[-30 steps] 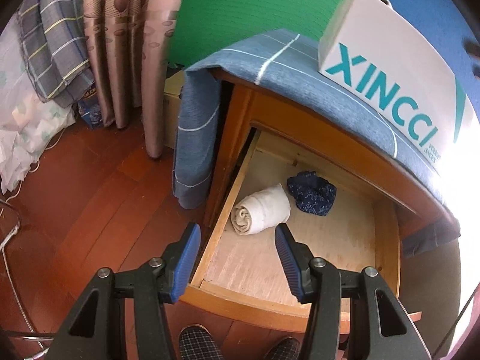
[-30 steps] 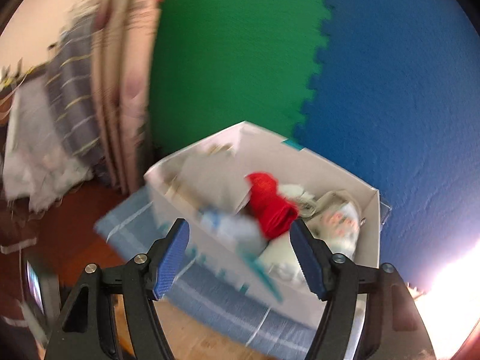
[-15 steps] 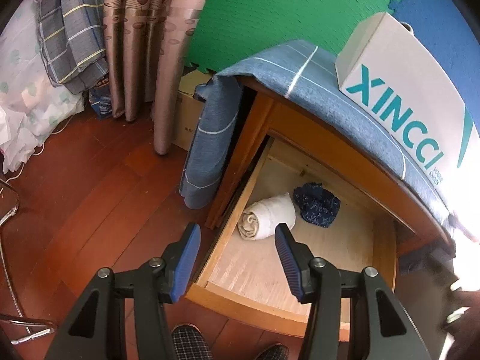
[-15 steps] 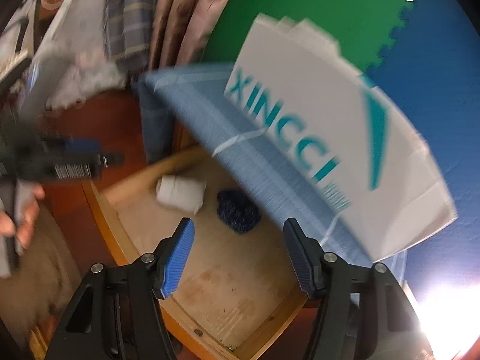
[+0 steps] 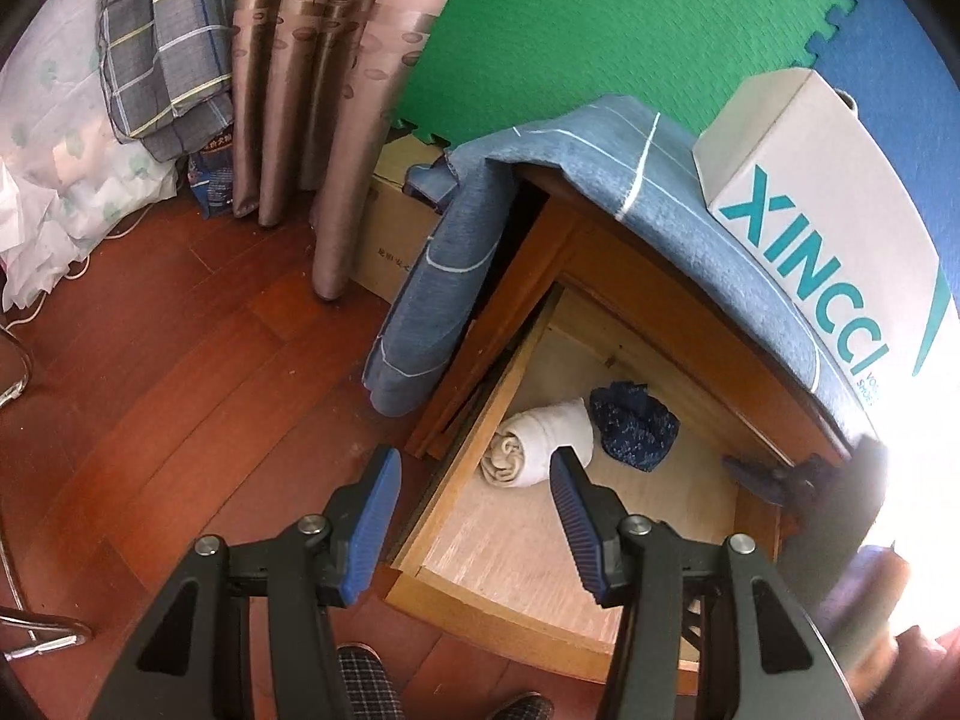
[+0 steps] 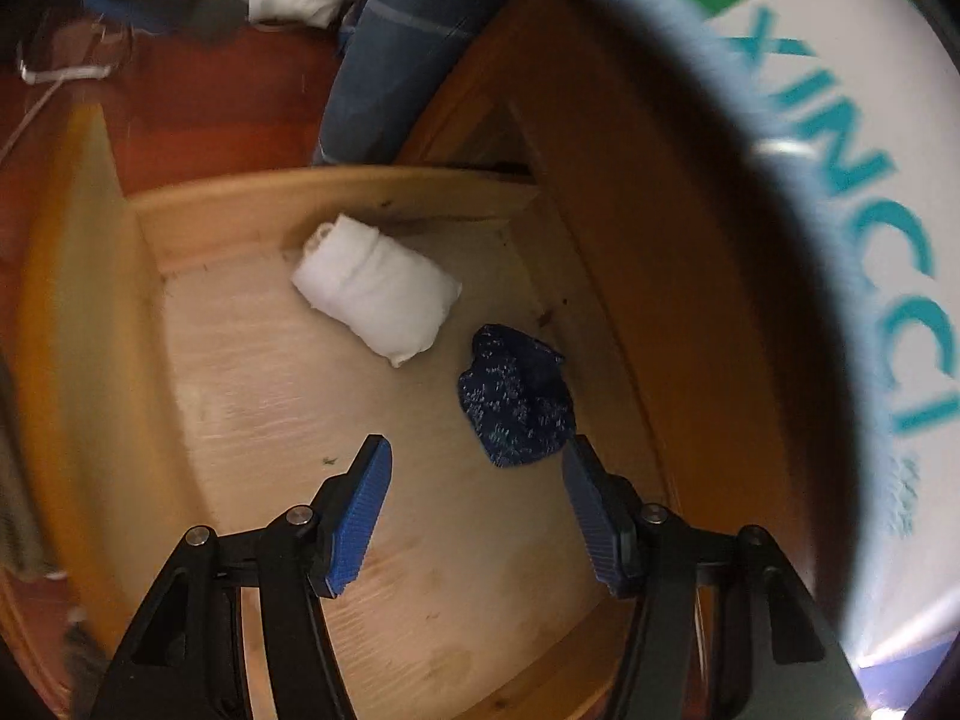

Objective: Take underwear out of drawer
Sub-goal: 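Move the right gripper back into the drawer toward the dark blue floral underwear, then grasp the dark blue floral underwear with the right gripper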

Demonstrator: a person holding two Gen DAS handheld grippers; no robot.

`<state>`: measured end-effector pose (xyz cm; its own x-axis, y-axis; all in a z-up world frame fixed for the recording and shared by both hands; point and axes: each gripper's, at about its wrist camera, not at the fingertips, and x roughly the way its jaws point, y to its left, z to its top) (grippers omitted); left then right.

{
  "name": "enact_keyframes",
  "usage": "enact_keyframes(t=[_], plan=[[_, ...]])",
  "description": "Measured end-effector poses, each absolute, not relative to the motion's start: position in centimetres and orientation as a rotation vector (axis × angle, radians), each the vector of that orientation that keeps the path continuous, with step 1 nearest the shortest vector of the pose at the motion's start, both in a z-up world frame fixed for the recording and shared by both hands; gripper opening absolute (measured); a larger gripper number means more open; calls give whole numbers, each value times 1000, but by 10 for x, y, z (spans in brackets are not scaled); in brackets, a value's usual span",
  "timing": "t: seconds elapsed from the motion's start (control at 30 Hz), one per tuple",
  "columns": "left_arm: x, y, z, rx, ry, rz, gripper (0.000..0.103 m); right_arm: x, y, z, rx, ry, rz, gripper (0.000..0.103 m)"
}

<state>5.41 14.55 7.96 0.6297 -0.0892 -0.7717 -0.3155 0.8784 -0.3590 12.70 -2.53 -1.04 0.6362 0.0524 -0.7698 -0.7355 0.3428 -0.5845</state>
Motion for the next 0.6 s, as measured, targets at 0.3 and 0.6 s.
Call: enact_keyframes(t=[0.3,0.6], plan=[[55,147,79,-501,890,134,53,149,-14,-58,-1217,664,569,55],[58,147,78,-503,902,123,53,173,-8,-80,-1186,646,542,55]])
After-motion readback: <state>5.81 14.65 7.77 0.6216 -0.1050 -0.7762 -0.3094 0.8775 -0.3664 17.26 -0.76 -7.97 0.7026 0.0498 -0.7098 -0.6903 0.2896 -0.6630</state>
